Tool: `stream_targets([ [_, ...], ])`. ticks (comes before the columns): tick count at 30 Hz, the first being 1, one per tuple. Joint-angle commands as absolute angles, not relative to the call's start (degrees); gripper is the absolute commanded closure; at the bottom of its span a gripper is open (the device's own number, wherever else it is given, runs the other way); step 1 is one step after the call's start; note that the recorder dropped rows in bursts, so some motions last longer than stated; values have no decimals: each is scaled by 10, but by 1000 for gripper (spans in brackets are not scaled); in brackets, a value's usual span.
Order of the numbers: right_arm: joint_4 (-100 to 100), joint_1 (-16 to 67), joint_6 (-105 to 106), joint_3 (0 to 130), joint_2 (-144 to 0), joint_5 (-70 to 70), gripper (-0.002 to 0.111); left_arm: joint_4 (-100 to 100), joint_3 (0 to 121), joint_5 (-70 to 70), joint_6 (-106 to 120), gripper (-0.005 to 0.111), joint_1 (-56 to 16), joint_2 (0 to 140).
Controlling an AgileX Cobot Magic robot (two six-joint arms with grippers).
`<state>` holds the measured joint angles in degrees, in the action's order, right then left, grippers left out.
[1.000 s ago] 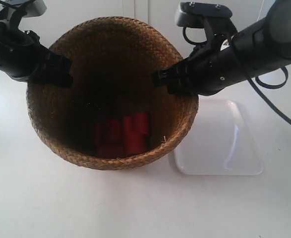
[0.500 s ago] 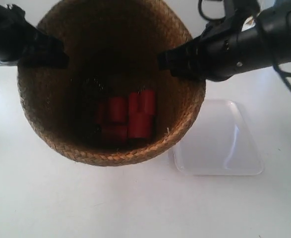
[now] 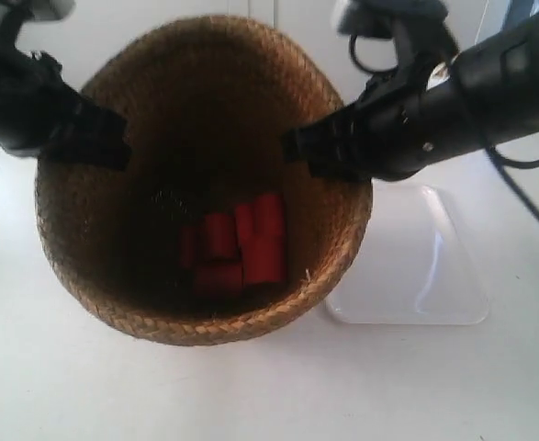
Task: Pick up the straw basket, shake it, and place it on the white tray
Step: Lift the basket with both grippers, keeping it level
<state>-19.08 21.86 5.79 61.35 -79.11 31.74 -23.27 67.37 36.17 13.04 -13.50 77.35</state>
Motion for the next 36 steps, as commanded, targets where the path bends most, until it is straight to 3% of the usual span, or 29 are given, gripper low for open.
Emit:
stream_targets([
  [1,-199,218,73,618,-795,329,108,-286,688,375,137,107,-141,757],
  [4,-201,224,76,636,-749,358,108,-336,722,402,154,107,-142,719],
  [6,-193,236,76,616,-720,307,108,-330,705,367,179,107,-155,705],
  [12,-190,223,66,580,-800,334,108,-299,653,373,154,107,-154,769],
  [21,-193,235,74,619,-701,288,108,-308,689,361,165,107,-155,699],
  [27,-174,221,53,589,-797,322,108,-300,661,368,154,107,-148,767],
  [33,-210,225,80,642,-744,326,108,-326,727,399,163,107,-158,725],
  [36,-201,228,86,622,-736,279,108,-300,701,365,164,107,-167,729],
])
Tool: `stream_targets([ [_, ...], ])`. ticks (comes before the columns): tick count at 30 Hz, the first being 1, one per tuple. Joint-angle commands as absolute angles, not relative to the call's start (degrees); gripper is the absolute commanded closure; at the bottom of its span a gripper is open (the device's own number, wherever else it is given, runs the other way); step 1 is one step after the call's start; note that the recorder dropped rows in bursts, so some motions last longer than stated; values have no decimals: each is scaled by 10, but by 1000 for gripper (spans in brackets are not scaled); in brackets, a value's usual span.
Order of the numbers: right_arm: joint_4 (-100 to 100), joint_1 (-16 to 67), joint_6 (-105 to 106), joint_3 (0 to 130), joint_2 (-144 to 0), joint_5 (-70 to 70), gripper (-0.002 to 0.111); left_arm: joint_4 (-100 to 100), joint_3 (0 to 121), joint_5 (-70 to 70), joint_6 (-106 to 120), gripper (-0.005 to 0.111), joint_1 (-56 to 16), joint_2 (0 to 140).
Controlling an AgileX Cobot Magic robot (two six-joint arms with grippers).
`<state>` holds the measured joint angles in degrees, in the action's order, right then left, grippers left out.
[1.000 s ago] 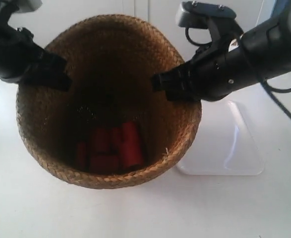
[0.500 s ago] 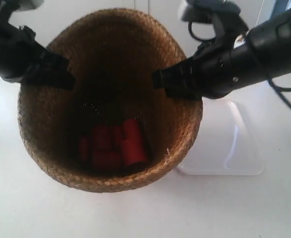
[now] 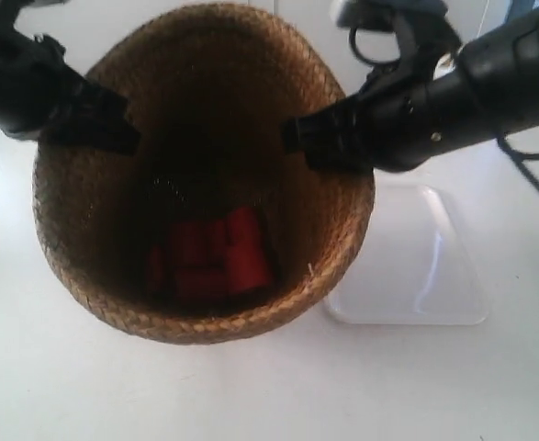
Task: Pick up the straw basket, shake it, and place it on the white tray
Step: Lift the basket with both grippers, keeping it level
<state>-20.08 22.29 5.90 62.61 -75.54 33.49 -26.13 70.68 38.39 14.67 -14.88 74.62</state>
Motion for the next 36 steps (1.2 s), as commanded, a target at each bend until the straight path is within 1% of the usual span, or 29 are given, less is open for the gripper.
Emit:
stream_targets([
  [1,-197,225,84,613,-755,285,108,-295,693,367,161,107,-167,745],
  [4,-197,222,83,606,-807,332,108,-296,683,377,165,107,-167,776],
  [6,-212,222,83,606,-813,325,108,-309,687,367,165,107,-167,776],
  [9,-222,222,88,624,-790,327,108,-318,712,378,165,107,-167,763],
  [12,-222,235,110,651,-729,323,108,-363,738,398,214,107,-167,727],
  [13,-215,242,111,644,-708,289,108,-356,727,377,222,107,-167,723],
  [15,-190,238,83,614,-713,264,108,-319,694,352,191,107,-166,736],
  [18,-162,222,49,587,-781,325,108,-296,653,368,176,107,-161,787],
  [21,-173,223,53,587,-802,323,108,-319,648,355,182,107,-161,793],
  [26,-208,229,83,635,-725,303,108,-344,694,355,191,107,-162,729],
  [29,-200,233,86,632,-693,257,108,-321,693,313,196,107,-163,699],
  [33,-191,223,73,608,-771,306,108,-303,676,360,179,107,-161,745],
  [36,-212,230,77,606,-792,300,108,-317,679,364,179,107,-161,757],
])
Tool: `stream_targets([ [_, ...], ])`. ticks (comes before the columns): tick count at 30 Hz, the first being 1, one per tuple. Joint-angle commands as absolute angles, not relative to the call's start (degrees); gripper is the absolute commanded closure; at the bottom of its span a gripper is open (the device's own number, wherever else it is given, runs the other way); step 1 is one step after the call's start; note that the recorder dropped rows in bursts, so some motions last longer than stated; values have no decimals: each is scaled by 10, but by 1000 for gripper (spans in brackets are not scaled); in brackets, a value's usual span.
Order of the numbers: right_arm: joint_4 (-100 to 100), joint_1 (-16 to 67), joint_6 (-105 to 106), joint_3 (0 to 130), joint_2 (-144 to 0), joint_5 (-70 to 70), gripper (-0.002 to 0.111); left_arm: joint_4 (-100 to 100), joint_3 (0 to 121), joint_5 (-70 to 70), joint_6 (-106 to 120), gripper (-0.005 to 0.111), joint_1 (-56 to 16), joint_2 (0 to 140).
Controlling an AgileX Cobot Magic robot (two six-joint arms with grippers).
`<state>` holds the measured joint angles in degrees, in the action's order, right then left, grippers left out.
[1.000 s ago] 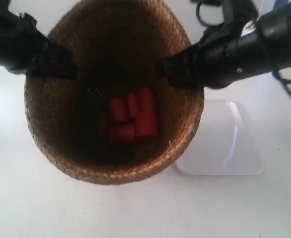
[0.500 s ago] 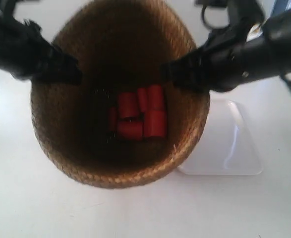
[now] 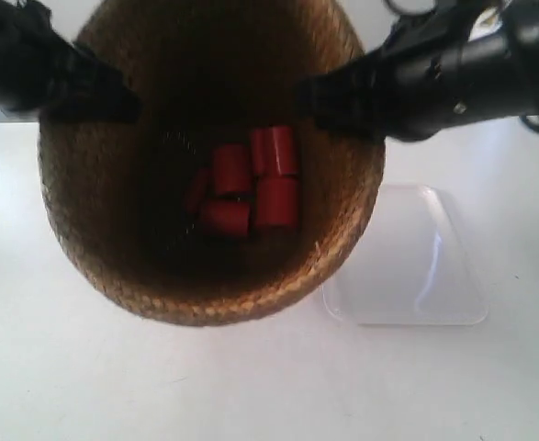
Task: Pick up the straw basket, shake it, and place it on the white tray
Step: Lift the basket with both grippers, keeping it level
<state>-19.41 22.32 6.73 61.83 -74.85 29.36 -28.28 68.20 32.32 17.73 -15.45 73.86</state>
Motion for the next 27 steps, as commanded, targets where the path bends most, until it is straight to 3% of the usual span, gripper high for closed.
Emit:
stream_targets([
  [1,-213,233,76,611,-787,289,108,-322,684,363,180,107,-161,754],
  [7,-198,251,87,640,-724,257,108,-303,701,350,187,107,-162,727],
  [13,-182,245,59,594,-802,293,108,-281,647,364,165,107,-162,788],
  [19,-177,246,72,645,-716,266,108,-264,718,317,155,107,-161,713],
  [24,-119,234,11,590,-768,298,108,-166,718,361,69,107,-152,745],
  [27,-145,234,26,621,-742,288,108,-190,751,365,74,107,-152,730],
])
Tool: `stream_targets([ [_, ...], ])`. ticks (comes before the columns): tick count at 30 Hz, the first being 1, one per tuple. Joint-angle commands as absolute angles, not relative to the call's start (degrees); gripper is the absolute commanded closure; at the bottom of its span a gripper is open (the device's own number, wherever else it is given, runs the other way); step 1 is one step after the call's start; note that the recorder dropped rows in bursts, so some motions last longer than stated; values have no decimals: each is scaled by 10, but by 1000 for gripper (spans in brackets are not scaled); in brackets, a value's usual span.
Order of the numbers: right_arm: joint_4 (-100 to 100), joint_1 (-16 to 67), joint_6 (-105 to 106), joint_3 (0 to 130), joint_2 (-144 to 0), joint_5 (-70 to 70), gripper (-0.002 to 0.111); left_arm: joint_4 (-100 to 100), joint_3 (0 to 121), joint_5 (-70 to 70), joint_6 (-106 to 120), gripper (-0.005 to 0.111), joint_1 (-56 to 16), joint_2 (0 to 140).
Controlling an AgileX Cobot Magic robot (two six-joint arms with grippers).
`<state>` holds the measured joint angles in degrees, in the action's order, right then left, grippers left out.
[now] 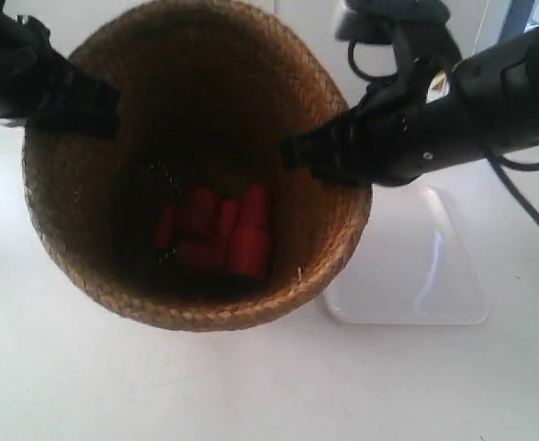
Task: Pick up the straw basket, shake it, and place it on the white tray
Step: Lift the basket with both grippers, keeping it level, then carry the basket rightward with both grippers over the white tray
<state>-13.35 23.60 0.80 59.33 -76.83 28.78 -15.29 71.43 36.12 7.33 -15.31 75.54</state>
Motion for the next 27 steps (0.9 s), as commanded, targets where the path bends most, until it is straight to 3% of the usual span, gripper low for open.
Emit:
stream_targets([
  [1,-144,234,27,642,-724,288,108,-193,767,360,83,107,-153,718],
  [8,-133,234,26,607,-774,310,108,-179,682,362,74,107,-153,777],
  [17,-139,234,35,665,-676,269,108,-204,744,335,90,107,-153,691],
  [27,-127,234,23,640,-744,297,108,-205,727,343,83,107,-153,733],
])
